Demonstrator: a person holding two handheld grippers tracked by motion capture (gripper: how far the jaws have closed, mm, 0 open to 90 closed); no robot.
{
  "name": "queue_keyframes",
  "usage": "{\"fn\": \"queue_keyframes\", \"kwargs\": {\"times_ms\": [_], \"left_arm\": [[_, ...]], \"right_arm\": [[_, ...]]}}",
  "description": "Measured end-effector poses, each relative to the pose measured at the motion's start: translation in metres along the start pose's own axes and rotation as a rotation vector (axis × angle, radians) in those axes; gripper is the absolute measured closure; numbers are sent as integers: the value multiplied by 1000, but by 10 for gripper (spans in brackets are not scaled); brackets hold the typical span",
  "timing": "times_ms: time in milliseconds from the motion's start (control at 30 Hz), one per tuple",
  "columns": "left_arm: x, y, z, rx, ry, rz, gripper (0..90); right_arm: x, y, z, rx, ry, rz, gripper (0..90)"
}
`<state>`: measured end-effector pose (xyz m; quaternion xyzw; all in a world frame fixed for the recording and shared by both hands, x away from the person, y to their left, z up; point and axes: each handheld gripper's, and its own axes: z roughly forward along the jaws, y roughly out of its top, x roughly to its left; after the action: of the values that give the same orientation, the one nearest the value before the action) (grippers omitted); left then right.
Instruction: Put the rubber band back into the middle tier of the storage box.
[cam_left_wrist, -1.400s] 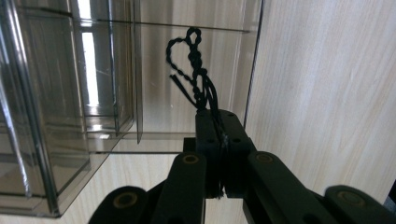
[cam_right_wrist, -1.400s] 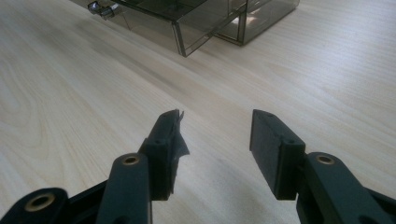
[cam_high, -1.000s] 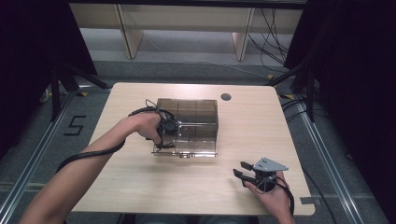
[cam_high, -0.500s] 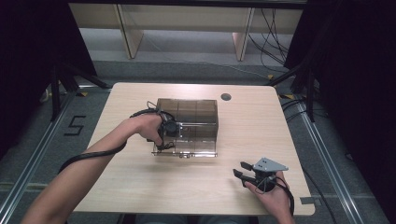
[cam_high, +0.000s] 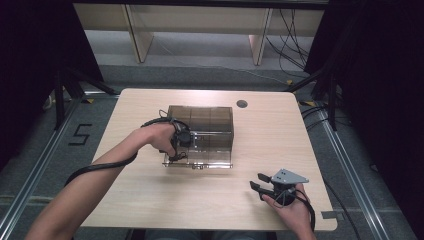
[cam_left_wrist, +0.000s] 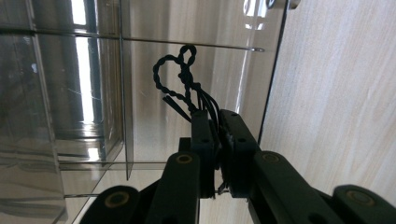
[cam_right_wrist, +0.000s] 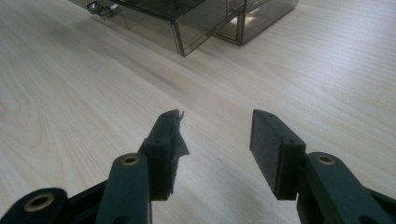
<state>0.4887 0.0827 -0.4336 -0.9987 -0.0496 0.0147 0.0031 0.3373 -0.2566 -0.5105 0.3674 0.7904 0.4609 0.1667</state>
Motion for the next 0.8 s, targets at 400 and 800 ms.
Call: {"fn": "queue_keyframes", "kwargs": {"times_ms": [400, 800], "left_arm": [[-1, -1, -5, -35, 10, -13, 779], [-2, -9, -16, -72, 39, -42, 698]], "right_arm": [[0, 0, 0, 2, 1, 1, 535], [-1, 0, 0, 4, -11, -8, 535]]}}
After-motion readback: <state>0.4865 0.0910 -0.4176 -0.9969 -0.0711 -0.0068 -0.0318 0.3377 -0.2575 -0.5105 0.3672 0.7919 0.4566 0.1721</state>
